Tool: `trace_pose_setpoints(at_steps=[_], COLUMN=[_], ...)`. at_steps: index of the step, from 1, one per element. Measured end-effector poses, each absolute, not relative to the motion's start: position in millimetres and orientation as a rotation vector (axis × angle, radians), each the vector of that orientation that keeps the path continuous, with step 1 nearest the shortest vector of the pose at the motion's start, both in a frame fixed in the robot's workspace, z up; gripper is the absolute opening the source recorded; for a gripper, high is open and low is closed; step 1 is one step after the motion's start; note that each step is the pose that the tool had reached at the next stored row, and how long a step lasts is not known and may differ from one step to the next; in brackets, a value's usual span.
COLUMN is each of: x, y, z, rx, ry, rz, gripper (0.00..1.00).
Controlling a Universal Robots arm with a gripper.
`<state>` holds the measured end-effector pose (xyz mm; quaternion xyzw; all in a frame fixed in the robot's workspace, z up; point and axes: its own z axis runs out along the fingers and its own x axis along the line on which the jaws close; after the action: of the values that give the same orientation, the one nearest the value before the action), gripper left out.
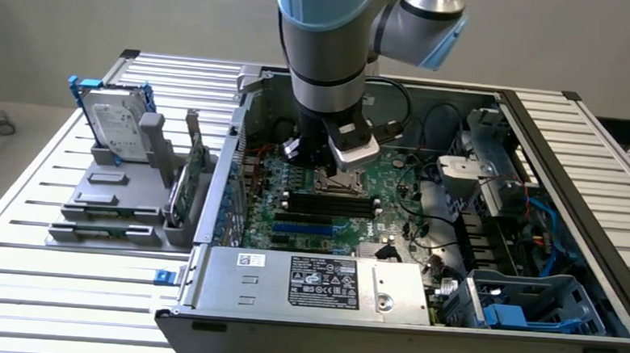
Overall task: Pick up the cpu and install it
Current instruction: 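Install the first cpu locking lever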
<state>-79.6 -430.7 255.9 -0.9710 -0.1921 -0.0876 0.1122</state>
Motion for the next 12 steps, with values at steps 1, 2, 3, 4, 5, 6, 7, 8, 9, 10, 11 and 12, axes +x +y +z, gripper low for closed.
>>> trace_pose_setpoints(at_steps=[1, 2, 3, 4, 5, 6, 7, 8, 9, 10, 11, 12], x=[-79.7, -79.8, -80.2, -80.6, -81.3, -82.2, -83.2, -84.1, -84.8, -85.4, -86.2, -86.9], y=[-430.7, -430.8, -430.8, -430.8, -430.8, -430.6, -430.1, -429.7, -429.4, -429.1, -428.7, -428.4], z=[255.7, 255.7, 255.4, 255.2, 254.8, 254.0, 252.9, 251.8, 250.9, 250.0, 249.2, 248.4], rx=[-2.85, -2.85, -2.85, -2.85, -2.85, -2.85, -2.85, -2.85, -2.85, -2.851, -2.851, -2.851], ry=[-0.564, -0.564, -0.564, -0.564, -0.564, -0.564, -0.563, -0.562, -0.562, -0.561, -0.56, -0.559], rz=[-0.257, -0.257, -0.257, -0.257, -0.257, -0.257, -0.257, -0.257, -0.257, -0.257, -0.257, -0.258], gripper=[0.11, 0.11, 0.11, 0.11, 0.11, 0.11, 0.11, 0.11, 0.11, 0.11, 0.11, 0.11])
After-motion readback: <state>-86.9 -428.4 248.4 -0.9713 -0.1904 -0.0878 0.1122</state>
